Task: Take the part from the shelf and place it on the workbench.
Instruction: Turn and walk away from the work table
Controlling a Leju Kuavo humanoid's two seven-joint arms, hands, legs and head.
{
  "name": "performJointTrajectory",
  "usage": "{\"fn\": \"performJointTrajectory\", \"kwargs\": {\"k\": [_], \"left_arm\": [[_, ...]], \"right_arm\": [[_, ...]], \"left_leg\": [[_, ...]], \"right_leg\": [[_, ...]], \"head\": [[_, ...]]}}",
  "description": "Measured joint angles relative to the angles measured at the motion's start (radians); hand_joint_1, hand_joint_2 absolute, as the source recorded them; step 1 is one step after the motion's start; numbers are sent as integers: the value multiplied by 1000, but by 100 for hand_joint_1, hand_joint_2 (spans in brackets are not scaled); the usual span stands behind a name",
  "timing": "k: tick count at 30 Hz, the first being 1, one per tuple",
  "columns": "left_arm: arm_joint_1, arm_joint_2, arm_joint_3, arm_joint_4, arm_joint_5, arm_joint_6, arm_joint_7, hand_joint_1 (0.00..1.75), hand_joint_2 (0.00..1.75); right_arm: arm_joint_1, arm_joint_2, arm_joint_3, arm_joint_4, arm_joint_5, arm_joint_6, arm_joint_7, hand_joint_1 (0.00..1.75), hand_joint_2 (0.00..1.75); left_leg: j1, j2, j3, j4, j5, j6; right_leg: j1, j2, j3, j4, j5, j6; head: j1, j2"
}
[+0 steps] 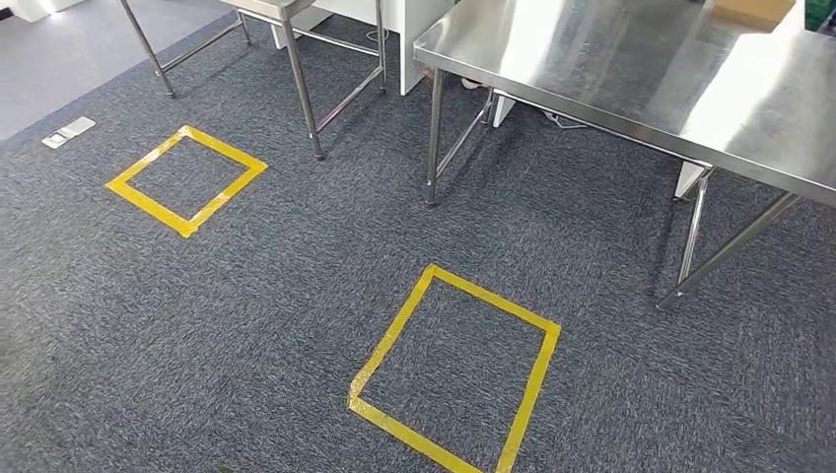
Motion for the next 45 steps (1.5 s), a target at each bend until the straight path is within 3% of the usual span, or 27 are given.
{"fn": "performJointTrajectory", "kwargs": {"k": [2, 3, 4, 6, 7, 9, 11, 12, 14, 16, 19, 20, 22, 24, 26, 28, 29, 30, 32, 33, 35, 37, 38, 40, 41, 43, 45], "left_arm": [[4, -1, 5, 0, 6, 4, -6, 0, 0], [4, -1, 6, 0, 7, 5, -10, 0, 0], [5, -1, 9, 0, 7, 7, -13, 0, 0], [8, 0, 13, 0, 7, 8, -15, 0, 0], [11, 1, 15, 0, 6, 9, -15, 0, 0], [13, 3, 16, 0, 5, 9, -13, 0, 0], [13, 3, 16, 0, 4, 9, -12, 0, 0], [14, 3, 16, 0, 4, 10, -11, 0, 0], [19, 3, 17, 0, 4, 10, -10, 0, 0], [23, 3, 19, 0, 4, 12, -10, 0, 0], [21, 2, 22, 0, 4, 14, -13, 0, 0], [21, 2, 22, 0, 4, 15, -13, 0, 0], [25, 1, 22, 0, 4, 16, -14, 0, 0], [26, -2, 23, 0, 4, 17, -14, 0, 0], [24, -4, 24, 0, 4, 21, -14, 0, 0], [23, -5, 27, 1, 4, 25, -16, 0, 0], [24, -6, 28, 1, 4, 26, -17, 0, 0], [26, -7, 29, 1, 4, 26, -18, 0, 0], [28, -10, 30, 1, 4, 27, -22, 0, 0], [28, -11, 30, 1, 4, 27, -24, 0, 0], [27, -12, 31, 1, 4, 27, -27, 0, 0], [30, -13, 31, 1, 4, 28, -29, 0, 0], [32, -13, 32, 1, 4, 28, -29, 0, 0], [33, -15, 34, 2, 4, 30, -28, 0, 0], [31, -16, 35, 2, 4, 31, -28, 0, 0], [30, -17, 35, 2, 1, 33, -27, 0, 0], [32, -17, 36, 2, -4, 34, -25, 0, 0]], "right_arm": [[0, -2, 9, 0, 0, 1, -2, 0, 0], [-1, -2, 13, 0, 0, 2, -3, 0, 0], [-1, -2, 16, 0, 0, 2, -3, 0, 0], [-3, -2, 23, 0, 0, 2, -4, 0, 0], [-5, -1, 27, 0, 0, 2, -4, 0, 0], [-6, 0, 33, 0, 0, 2, -5, 0, 0], [-3, 0, 37, 0, 0, 3, -7, 0, 0], [0, -1, 37, 0, 0, 4, -8, 0, 0], [2, -2, 39, 0, 0, 9, -10, 0, 0], [2, -2, 40, 0, 0, 13, -13, 0, 0], [3, -2, 44, 1, 0, 15, -18, 0, 0], [3, -3, 46, 1, 0, 15, -18, 0, 0], [2, -4, 49, 1, 0, 15, -19, 0, 0], [1, -5, 52, 1, 0, 15, -20, 0, 0], [6, -5, 54, 2, 0, 15, -23, 0, 0], [14, -5, 54, 3, 0, 15, -25, 0, 0], [17, -6, 55, 3, 0, 14, -25, 0, 0], [19, -7, 55, 3, 0, 14, -25, 0, 0], [21, -9, 55, 3, 0, 14, -25, 0, 0], [21, -10, 55, 3, 0, 14, -24, 0, 0], [22, -10, 55, 3, 0, 14, -24, 0, 0], [21, -10, 57, 3, 0, 14, -23, 0, 0], [19, -9, 58, 3, 0, 14, -23, 0, 0], [19, -9, 60, 3, 0, 14, -23, 0, 0], [21, -9, 62, 3, 0, 14, -23, 0, 0], [25, -10, 62, 3, 0, 14, -23, 0, 0], [25, -9, 62, 3, -1, 14, -23, 0, 0]], "left_leg": [[-1, -23, 0, 1, 3, -6], [-3, -33, -1, 3, 4, -10], [-4, -42, -3, 3, 6, -14], [-4, -56, -8, 2, 11, -26], [-2, -53, -12, 6, 10, -31], [0, -17, -35, 50, -21, -39], [1, 26, -90, 170, -89, -45], [2, 34, -120, 236, -118, -48], [4, 40, -144, 292, -128, -52], [5, 59, -89, 199, -77, -50], [1, 117, 7, 27, -26, -39], [-2, 121, 13, 13, -26, -35], [-5, 99, 11, 9, -19, -24], [-3, 80, 10, -1, -9, -9], [0, 59, 6, -5, -2, 1], [0, 32, 1, -4, 1, 4], [0, 18, 1, -4, 2, 4], [0, 4, 1, -3, 3, 3], [1, -22, 2, -3, 5, -3], [0, -33, 1, 0, 5, -7], [-2, -53, -3, 2, 7, -20], [0, -67, -7, 1, 10, -34], [2, -59, -12, 6, 6, -39], [4, -11, -41, 68, -36, -46], [4, 17, -69, 128, -72, -48], [5, 38, -128, 258, -131, -53], [6, 43, -134, 282, -123, -55]], "right_leg": [[-5, 32, 72, -147, 58, 12], [-6, 46, 96, -202, 77, 11], [-6, 56, 108, -232, 87, 6], [-2, 45, 111, -240, 92, -8], [-4, 36, 114, -241, 95, -15], [-9, 16, 118, -246, 103, -33], [-7, -9, 117, -247, 103, -45], [-4, -22, 116, -247, 102, -47], [-2, -48, 113, -246, 101, -49], [-2, -70, 112, -246, 98, -49], [9, -98, 120, -245, 89, -40], [13, -106, 124, -245, 87, -35], [15, -118, 127, -245, 84, -25], [11, -81, 115, -213, 61, -18], [3, -25, 64, -103, 6, -21], [-1, -7, 1, 26, -39, -20], [-3, -4, -12, 51, -41, -13], [-5, -2, -6, 34, -26, -3], [-15, 22, 50, -93, 35, 17], [-17, 40, 76, -161, 62, 21], [-18, 61, 102, -231, 87, 11], [-15, 44, 107, -235, 92, -7], [-15, 35, 110, -236, 95, -15], [-19, 14, 112, -239, 101, -32], [-15, 1, 111, -239, 101, -37], [-8, -26, 109, -239, 100, -43], [-4, -50, 107, -238, 98, -45]], "head": [[0, 0], [0, 0], [0, 0], [-1, 0], [-1, 0], [-4, 0], [-7, 0], [-8, 0], [-8, 0], [-8, 0], [-6, 0], [-4, 0], [-1, 0], [-1, 0], [1, 0], [3, 0], [3, 0], [3, 0], [3, 0], [3, 0], [2, 0], [1, 0], [1, 0], [-4, 0], [-5, 0], [-7, 0], [-7, 0]]}}
